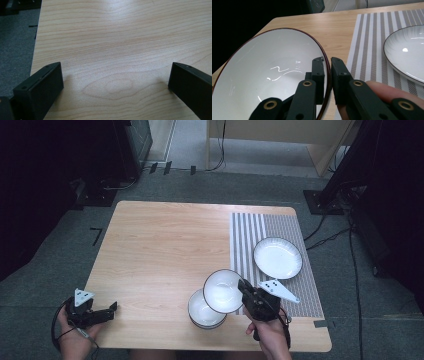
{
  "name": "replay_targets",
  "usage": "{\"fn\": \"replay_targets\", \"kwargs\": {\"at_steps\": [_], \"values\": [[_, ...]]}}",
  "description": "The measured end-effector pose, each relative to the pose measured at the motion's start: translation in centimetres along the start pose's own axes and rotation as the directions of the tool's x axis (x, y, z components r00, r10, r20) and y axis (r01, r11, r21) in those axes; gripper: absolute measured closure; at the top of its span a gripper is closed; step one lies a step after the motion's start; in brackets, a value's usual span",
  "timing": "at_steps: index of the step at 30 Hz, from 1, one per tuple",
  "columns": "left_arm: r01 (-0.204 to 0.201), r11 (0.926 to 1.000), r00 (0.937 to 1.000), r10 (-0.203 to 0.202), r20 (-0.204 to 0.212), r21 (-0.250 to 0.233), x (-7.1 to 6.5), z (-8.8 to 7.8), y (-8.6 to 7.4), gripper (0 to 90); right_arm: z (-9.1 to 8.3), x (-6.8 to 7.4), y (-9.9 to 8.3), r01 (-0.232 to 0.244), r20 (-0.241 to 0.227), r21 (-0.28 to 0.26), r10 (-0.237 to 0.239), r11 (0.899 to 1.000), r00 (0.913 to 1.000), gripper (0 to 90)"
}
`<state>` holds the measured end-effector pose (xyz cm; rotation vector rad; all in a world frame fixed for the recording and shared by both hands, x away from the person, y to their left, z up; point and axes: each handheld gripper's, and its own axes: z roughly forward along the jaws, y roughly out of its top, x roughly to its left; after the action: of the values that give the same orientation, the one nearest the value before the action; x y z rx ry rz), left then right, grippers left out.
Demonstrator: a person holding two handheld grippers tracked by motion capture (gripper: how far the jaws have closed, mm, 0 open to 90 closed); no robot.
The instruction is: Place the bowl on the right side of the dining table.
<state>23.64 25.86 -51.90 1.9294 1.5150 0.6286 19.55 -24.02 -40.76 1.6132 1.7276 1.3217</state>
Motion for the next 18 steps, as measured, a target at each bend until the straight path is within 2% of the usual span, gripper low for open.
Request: {"fn": "replay_targets", "kwargs": {"at_steps": [18], "values": [[0.001,1.0000,1.0000,-0.001,0.000,-0.001,0.0,0.0,0.0,0.0,0.5,-3.6,1.2,-0.071,0.080,-0.024,0.073,0.997,0.9942,83.2]]}}
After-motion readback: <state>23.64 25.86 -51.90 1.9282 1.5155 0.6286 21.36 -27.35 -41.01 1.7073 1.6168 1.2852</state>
